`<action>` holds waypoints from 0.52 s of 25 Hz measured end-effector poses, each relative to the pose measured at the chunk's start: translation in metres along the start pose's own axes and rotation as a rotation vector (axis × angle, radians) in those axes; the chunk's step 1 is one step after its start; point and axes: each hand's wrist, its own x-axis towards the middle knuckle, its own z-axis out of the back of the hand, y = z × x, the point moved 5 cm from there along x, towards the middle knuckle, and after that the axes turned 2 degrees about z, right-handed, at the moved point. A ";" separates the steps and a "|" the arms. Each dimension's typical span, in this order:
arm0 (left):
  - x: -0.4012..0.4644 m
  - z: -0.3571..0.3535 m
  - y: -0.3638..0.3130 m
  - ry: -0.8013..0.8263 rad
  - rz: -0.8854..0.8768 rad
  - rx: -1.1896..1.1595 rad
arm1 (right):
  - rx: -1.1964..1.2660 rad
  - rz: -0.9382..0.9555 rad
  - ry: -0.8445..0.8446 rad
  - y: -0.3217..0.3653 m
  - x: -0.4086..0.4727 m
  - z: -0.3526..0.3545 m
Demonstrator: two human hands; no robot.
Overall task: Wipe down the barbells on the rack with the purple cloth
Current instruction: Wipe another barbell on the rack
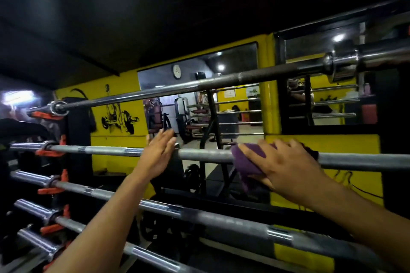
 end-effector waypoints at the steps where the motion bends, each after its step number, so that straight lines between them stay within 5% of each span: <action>1: 0.001 0.003 0.031 -0.044 0.133 0.044 | -0.030 0.022 0.016 0.001 0.003 -0.005; 4: 0.000 0.002 0.084 -0.072 0.362 0.061 | -0.038 0.101 0.007 0.011 0.020 0.002; 13: 0.006 -0.007 0.094 -0.162 0.360 -0.066 | 0.133 0.163 0.029 0.125 0.140 -0.016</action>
